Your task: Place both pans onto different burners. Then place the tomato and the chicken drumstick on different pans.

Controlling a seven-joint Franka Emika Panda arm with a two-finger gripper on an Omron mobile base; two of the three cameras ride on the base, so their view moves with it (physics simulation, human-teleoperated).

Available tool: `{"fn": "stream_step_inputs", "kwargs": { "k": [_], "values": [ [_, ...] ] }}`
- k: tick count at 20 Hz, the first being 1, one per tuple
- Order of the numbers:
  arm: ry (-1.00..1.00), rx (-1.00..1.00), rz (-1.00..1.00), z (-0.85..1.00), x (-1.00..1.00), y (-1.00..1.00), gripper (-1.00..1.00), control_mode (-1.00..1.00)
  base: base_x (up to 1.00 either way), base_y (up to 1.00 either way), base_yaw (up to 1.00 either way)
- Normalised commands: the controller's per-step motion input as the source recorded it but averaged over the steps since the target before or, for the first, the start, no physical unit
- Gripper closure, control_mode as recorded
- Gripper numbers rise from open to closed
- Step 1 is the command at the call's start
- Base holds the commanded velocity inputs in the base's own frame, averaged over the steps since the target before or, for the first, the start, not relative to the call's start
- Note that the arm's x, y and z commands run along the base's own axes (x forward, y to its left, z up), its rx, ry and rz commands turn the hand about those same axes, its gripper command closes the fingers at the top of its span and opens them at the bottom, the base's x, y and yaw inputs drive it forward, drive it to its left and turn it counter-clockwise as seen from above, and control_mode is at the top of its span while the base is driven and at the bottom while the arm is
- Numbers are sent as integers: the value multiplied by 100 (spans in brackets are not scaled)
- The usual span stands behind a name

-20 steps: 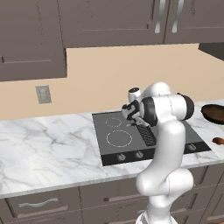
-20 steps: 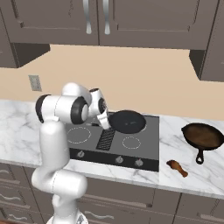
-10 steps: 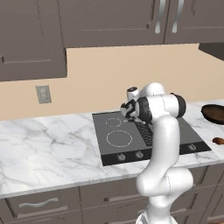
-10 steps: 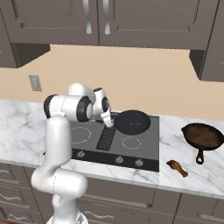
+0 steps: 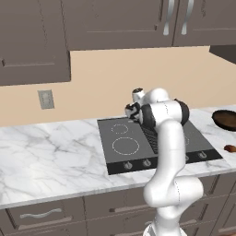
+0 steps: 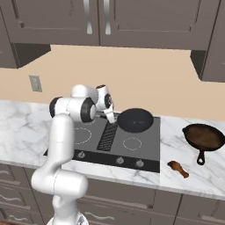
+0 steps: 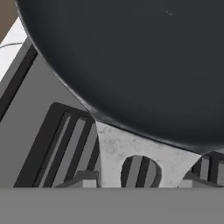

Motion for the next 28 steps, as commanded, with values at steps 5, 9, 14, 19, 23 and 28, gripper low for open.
{"fn": "stream_step_inputs", "kwargs": {
  "k": [5,9,14,19,23,28],
  "values": [
    [0,0,0,-21,9,-12,100,-100,0,0,0],
    [0,0,0,-26,0,-16,100,-100,0,0,0],
    [0,0,0,-27,-1,-21,-100,-100,0,0,0],
    [0,0,0,-29,-12,-24,-100,-100,0,0,0],
    [3,0,-1,-33,-24,-23,-100,-100,0,0,0],
    [5,0,-3,-33,-28,-19,-100,-100,0,0,0]
  ]
}}
